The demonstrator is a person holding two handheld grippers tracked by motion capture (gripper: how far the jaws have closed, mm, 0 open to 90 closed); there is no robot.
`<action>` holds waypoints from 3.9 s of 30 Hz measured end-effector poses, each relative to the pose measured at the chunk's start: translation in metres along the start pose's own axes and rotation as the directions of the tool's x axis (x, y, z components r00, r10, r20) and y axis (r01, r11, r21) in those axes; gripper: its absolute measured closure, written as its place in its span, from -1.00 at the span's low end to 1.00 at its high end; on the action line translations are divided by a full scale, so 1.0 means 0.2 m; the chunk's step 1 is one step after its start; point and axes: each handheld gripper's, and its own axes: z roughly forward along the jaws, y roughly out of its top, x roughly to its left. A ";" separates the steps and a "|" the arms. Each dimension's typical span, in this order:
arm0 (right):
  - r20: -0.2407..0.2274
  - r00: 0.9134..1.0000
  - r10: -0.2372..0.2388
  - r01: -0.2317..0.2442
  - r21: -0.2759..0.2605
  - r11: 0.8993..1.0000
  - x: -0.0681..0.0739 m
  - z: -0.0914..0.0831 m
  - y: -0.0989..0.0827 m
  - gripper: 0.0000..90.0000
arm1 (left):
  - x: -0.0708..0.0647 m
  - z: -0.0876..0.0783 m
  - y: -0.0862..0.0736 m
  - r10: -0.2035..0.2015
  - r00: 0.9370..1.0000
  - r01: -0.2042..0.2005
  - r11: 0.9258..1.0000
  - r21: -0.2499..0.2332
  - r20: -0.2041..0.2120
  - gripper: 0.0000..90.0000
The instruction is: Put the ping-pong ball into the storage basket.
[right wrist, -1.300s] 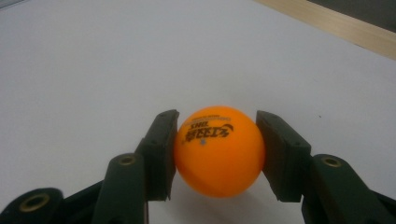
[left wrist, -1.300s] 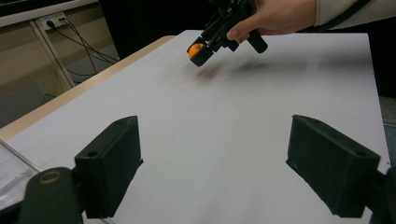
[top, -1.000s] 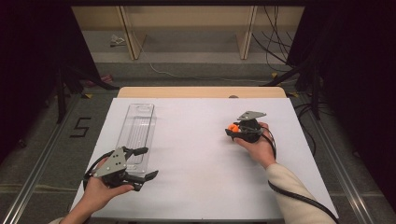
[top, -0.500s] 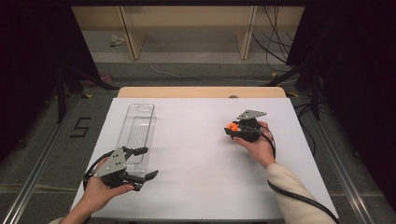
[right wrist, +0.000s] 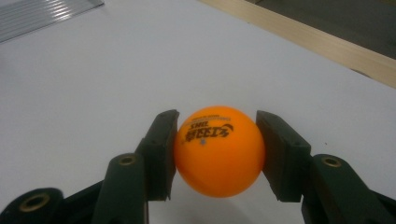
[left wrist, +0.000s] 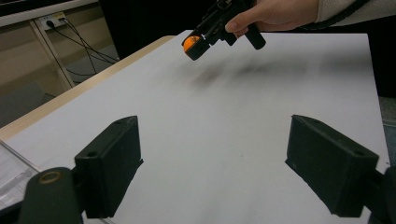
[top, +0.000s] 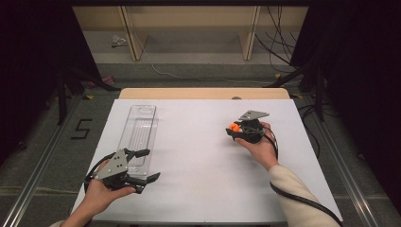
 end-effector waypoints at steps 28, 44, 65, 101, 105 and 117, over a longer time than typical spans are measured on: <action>-0.023 0.999 -0.021 0.021 -0.022 1.000 0.06 0.02 0.05 0.14 | 0.00 0.00 0.00 0.003 1.000 -0.003 1.000 -0.002 0.001 -0.61; -0.033 0.999 -0.026 0.025 -0.029 0.999 0.08 0.03 0.07 0.14 | 0.00 0.00 0.00 0.003 1.000 -0.003 1.000 -0.002 0.001 -0.61; -0.050 0.998 -0.037 0.035 -0.037 0.999 0.12 0.05 0.10 0.14 | 0.00 0.00 0.00 0.003 1.000 -0.003 1.000 -0.002 0.002 -0.61; -0.084 0.994 -0.063 0.059 -0.050 0.997 0.20 0.09 0.14 0.14 | 0.00 0.00 0.00 0.004 1.000 -0.004 1.000 -0.003 0.003 -0.61; -0.088 0.994 -0.063 0.059 -0.049 0.997 0.21 0.09 0.14 0.14 | 0.00 0.00 0.00 0.004 1.000 -0.004 1.000 -0.003 0.003 -0.61; -0.094 0.993 -0.068 0.063 -0.052 0.997 0.23 0.10 0.15 0.14 | 0.00 0.00 0.00 0.004 1.000 -0.004 1.000 -0.003 0.003 -0.61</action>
